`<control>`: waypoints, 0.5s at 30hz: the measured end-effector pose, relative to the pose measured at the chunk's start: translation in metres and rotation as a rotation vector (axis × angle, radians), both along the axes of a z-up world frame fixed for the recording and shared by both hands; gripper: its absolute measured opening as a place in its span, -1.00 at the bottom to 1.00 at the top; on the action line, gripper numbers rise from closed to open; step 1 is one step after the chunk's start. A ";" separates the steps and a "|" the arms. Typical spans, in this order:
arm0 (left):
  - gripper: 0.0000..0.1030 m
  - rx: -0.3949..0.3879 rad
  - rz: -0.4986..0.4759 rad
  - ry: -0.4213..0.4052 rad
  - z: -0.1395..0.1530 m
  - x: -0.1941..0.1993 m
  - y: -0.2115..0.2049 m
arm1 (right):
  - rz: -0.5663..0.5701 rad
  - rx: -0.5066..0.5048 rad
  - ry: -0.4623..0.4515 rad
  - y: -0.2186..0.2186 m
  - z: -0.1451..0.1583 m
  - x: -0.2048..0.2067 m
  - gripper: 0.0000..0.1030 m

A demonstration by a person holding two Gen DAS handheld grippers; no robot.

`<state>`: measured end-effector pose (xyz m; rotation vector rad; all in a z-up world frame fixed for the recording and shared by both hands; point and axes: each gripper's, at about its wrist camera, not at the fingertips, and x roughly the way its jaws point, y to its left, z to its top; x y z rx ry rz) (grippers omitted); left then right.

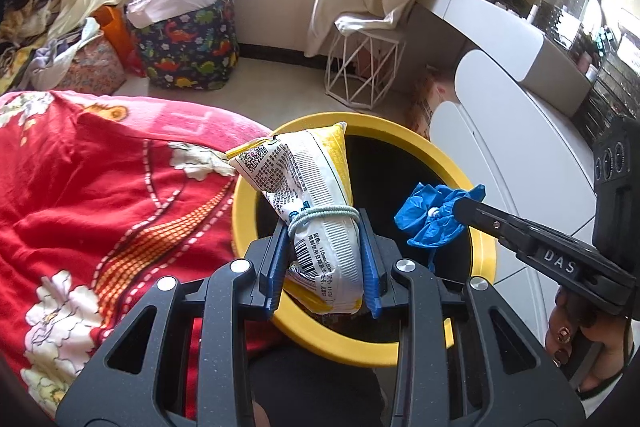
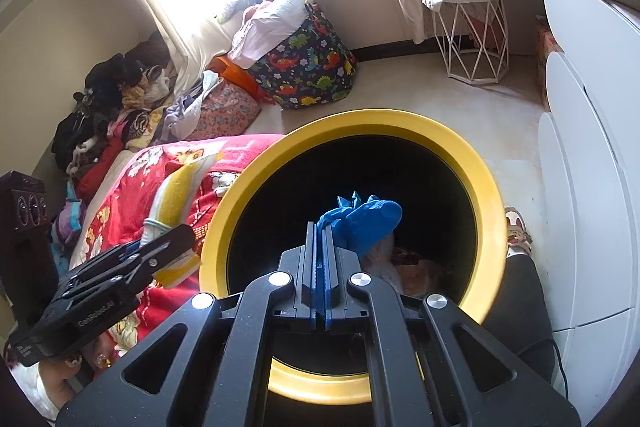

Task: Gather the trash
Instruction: 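Carry the blue glove and white-yellow packet over the bin, then open both tools to drop the glove and packet into the bin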

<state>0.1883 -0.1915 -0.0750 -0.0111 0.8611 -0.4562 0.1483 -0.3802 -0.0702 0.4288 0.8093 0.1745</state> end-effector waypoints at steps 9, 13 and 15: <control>-0.26 -0.006 -0.037 0.013 -0.007 0.008 -0.012 | 0.000 -0.005 0.010 -0.003 -0.001 -0.002 -0.72; 0.00 -0.005 -0.031 0.010 -0.006 0.007 -0.010 | -0.008 -0.018 0.018 -0.003 -0.002 -0.006 -0.53; 0.23 -0.005 -0.020 0.013 -0.006 0.007 -0.008 | -0.011 -0.024 0.016 -0.002 0.000 -0.008 -0.43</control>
